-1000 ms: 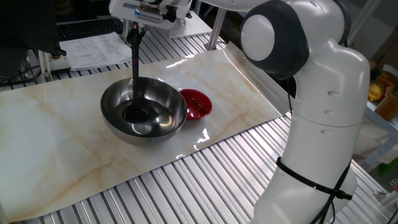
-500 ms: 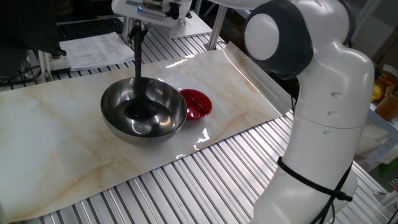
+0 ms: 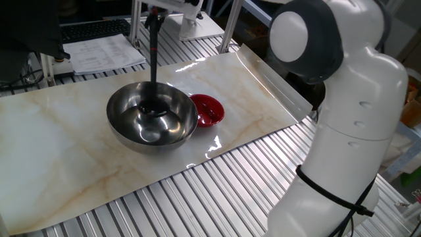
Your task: Scoop water with a large spoon from one bowl to another
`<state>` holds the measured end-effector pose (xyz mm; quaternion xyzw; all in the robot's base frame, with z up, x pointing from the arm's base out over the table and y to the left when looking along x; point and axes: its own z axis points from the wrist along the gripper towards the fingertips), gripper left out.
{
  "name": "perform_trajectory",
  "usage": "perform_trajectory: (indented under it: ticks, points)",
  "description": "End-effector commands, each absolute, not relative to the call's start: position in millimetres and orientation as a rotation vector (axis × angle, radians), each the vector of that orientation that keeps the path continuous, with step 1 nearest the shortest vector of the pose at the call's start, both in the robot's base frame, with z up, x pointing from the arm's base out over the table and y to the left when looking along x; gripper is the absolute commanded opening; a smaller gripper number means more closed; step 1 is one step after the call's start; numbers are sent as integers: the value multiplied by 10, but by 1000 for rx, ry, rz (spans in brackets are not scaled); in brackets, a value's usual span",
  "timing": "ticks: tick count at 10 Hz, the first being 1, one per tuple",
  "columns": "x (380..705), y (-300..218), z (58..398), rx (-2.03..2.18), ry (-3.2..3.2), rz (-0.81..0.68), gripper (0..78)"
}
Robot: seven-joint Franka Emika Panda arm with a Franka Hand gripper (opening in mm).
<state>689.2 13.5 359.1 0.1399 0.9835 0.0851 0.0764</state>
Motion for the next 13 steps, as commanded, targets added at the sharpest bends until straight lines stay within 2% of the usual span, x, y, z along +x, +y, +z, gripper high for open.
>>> perform_trajectory:
  ticks: [1,5,13]
  points:
    - [6899,-111,3872,431,2935,227,11]
    - [6955,-292,3995,403,2939,202,11]
    - [7070,-748,4024,287,2941,197,11]
